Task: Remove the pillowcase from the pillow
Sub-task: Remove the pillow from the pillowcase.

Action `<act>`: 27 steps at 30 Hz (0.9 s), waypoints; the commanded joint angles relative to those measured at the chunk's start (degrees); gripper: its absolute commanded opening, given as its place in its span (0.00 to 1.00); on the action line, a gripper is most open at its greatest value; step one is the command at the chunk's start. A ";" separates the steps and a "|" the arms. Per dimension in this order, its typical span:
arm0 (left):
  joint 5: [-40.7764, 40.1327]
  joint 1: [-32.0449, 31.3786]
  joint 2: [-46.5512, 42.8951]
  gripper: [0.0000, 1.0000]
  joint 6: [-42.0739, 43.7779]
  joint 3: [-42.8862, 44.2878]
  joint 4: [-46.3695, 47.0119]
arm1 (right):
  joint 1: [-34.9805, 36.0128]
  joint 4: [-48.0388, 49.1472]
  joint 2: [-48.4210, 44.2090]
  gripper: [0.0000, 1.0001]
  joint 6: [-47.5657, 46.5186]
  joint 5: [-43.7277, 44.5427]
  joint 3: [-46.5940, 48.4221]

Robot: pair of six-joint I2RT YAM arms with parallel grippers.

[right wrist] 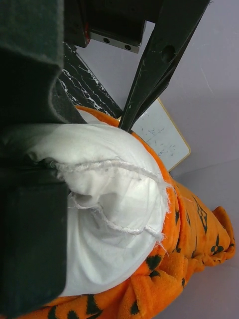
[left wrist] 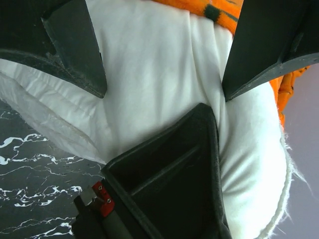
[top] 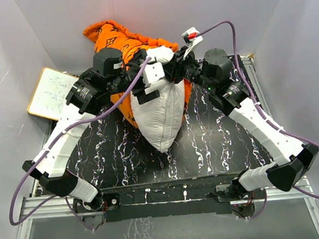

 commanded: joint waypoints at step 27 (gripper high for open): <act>2.40 -0.23 -9.16 0.97 -13.59 -4.19 2.77 | 1.15 20.41 -6.63 0.08 6.55 -32.02 9.07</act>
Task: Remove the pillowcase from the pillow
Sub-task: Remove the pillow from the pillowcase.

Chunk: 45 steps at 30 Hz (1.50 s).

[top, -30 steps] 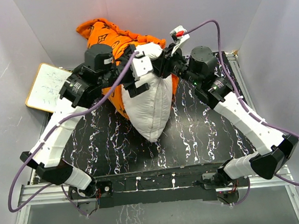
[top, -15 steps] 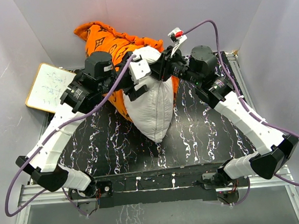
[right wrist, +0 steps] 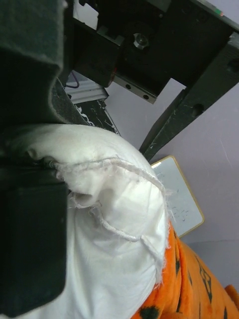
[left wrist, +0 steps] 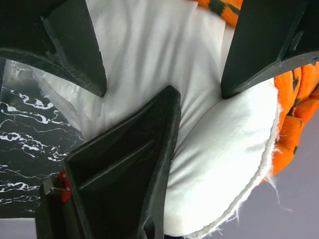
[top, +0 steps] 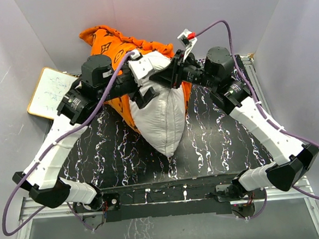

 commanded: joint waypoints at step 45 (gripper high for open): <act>21.92 -0.15 5.21 0.29 1.25 -0.54 -16.30 | 5.49 -1.53 6.23 0.08 -14.15 -28.50 23.30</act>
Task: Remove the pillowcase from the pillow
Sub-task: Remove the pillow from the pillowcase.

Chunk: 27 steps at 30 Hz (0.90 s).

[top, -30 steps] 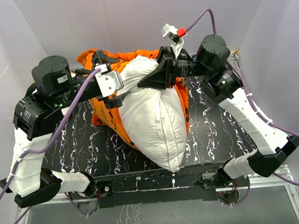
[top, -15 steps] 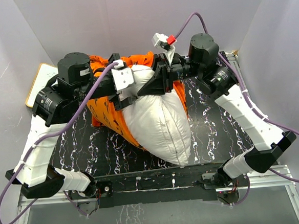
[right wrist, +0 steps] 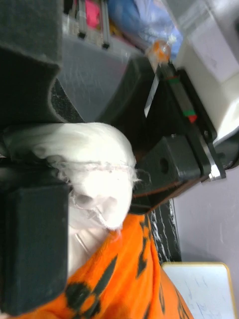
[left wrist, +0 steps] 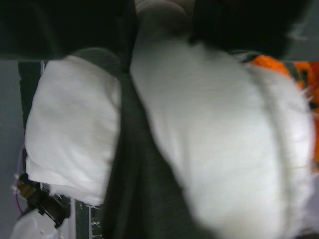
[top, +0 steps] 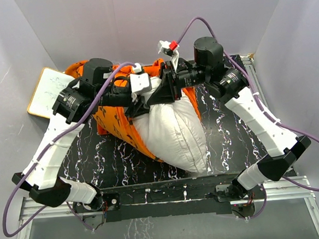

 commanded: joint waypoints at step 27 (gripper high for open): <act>-30.31 2.34 0.62 0.00 -6.05 14.61 25.70 | -16.13 28.85 -40.33 0.98 5.50 55.06 -50.33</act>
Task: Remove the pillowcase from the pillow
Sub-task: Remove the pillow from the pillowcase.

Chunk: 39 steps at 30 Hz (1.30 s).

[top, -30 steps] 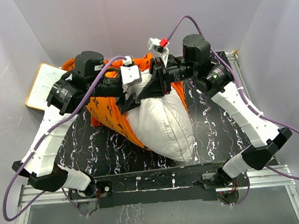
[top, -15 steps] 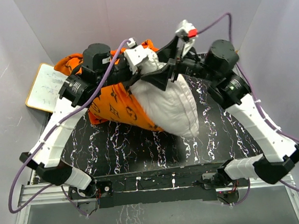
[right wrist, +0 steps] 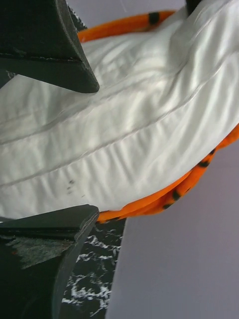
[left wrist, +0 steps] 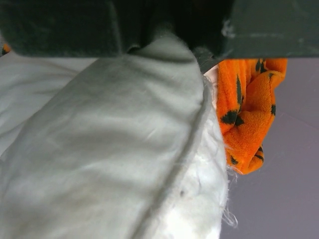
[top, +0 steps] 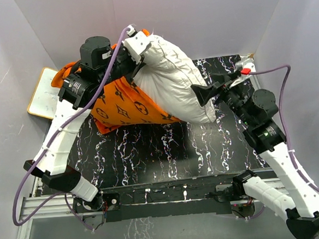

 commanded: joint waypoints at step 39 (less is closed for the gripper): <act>-10.46 0.19 -13.13 0.00 6.97 -4.71 17.63 | -5.30 27.70 28.12 0.08 19.35 -11.86 34.01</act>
